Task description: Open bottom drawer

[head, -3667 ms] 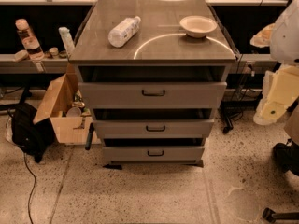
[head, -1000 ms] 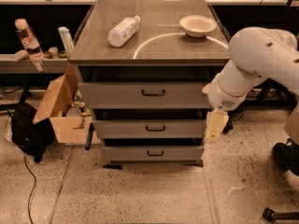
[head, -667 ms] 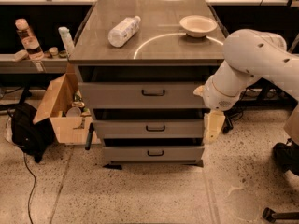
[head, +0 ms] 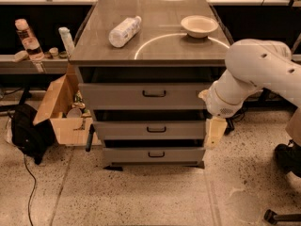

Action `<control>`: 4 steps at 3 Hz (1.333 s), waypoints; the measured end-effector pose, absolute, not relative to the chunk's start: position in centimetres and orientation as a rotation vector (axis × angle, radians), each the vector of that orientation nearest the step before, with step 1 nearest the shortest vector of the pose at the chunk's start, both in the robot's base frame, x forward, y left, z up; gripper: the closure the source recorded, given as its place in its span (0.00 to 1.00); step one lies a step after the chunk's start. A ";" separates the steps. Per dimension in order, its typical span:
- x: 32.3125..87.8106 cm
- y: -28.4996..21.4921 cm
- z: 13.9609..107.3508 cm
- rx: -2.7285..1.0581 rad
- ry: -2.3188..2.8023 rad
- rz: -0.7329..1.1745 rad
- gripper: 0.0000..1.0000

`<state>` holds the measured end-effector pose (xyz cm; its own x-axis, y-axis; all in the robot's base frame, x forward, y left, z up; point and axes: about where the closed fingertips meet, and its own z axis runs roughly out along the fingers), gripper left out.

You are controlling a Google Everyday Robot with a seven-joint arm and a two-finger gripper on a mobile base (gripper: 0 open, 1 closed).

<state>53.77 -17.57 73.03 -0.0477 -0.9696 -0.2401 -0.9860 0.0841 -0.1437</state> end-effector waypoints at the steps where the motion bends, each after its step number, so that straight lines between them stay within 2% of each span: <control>1: 54.2 -18.0 70.1 -1.903 2.134 0.057 0.00; 4: 57.0 -17.6 63.1 -1.900 2.136 0.183 0.00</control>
Offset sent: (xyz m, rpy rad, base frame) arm 0.0236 -0.0043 -0.0844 0.0403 0.0038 -0.0479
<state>57.01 -17.63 63.09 -0.0987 -0.9528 -0.2870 -0.9878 0.1287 -0.0876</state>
